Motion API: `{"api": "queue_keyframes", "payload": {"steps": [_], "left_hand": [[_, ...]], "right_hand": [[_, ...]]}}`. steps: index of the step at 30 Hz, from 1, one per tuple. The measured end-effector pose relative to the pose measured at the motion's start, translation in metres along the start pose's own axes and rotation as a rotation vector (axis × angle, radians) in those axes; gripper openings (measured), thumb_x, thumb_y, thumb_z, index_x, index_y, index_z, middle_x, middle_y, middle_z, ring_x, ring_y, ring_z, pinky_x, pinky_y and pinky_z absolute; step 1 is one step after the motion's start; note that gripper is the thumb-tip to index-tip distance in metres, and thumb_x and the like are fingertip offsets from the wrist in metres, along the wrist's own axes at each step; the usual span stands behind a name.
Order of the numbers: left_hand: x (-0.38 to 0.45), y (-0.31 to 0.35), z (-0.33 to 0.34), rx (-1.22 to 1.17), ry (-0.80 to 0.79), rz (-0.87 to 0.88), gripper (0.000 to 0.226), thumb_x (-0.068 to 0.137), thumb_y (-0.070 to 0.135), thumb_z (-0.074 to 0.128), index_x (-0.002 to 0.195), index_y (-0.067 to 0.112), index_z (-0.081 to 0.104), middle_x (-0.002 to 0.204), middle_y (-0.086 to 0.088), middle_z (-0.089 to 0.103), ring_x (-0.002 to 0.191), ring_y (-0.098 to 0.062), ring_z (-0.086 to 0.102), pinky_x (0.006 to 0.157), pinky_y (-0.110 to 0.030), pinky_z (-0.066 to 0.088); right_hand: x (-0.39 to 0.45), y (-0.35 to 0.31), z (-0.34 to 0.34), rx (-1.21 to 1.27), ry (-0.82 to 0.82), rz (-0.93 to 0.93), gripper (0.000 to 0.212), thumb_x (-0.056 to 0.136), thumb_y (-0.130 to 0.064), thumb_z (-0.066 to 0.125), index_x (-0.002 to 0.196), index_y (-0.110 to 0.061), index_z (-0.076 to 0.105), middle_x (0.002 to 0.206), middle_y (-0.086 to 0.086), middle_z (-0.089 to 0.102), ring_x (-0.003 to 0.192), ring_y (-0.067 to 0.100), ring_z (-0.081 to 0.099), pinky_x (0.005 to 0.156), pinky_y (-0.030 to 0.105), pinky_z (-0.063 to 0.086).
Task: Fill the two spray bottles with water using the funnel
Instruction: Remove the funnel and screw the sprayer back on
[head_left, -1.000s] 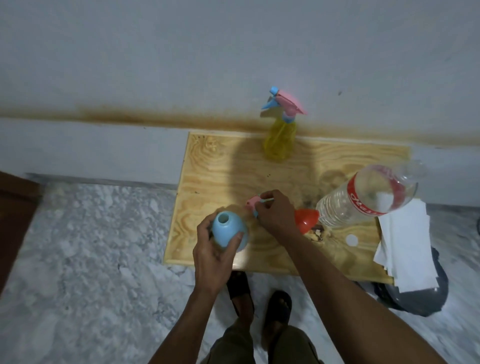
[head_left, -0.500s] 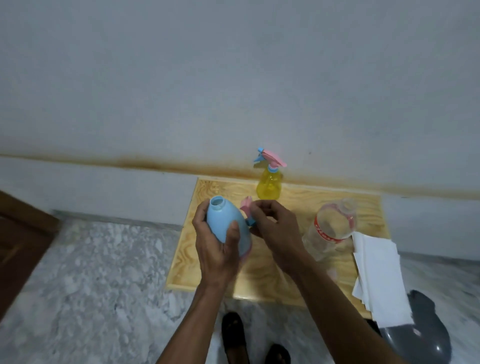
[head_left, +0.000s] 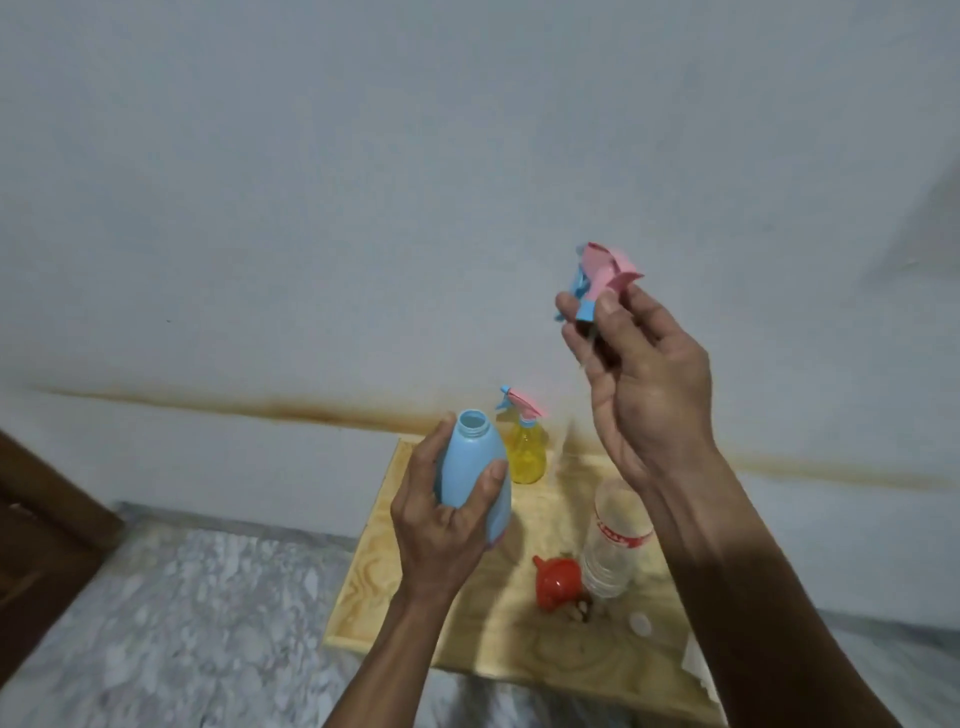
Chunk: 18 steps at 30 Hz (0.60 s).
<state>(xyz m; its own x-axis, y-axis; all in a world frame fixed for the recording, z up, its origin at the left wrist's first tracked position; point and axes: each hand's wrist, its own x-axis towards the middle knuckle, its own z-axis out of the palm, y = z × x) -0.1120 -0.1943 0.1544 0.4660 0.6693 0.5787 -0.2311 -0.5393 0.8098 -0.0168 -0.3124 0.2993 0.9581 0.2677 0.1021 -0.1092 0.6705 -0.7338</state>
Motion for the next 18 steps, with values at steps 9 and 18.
{"api": "queue_keyframes", "payload": {"steps": [9, 18], "left_hand": [[-0.043, 0.008, -0.022, 0.014, -0.037, -0.072, 0.05, 0.08, 0.049, 0.071, 0.125, 0.033, 0.057, 0.123, 0.023, 0.064, 0.107, -0.007, 0.066, 0.082, -0.036, 0.059], [-0.032, 0.012, -0.035, -0.009, -0.069, -0.067, 0.048, 0.081, 0.049, 0.071, 0.124, 0.032, 0.057, 0.121, 0.023, 0.062, 0.105, -0.002, 0.065, 0.081, -0.023, 0.057]], "right_hand": [[-0.026, -0.002, 0.026, -0.056, -0.125, -0.131, 0.014, 0.098, -0.009, 0.06, 0.112, -0.006, 0.061, 0.111, 0.016, 0.067, 0.102, 0.028, 0.073, 0.079, 0.032, 0.056], [-0.041, 0.029, 0.027, -0.305, -0.171, -0.137, 0.021, 0.097, -0.011, 0.062, 0.117, -0.003, 0.062, 0.113, 0.011, 0.071, 0.102, 0.026, 0.073, 0.081, 0.035, 0.061]]}}
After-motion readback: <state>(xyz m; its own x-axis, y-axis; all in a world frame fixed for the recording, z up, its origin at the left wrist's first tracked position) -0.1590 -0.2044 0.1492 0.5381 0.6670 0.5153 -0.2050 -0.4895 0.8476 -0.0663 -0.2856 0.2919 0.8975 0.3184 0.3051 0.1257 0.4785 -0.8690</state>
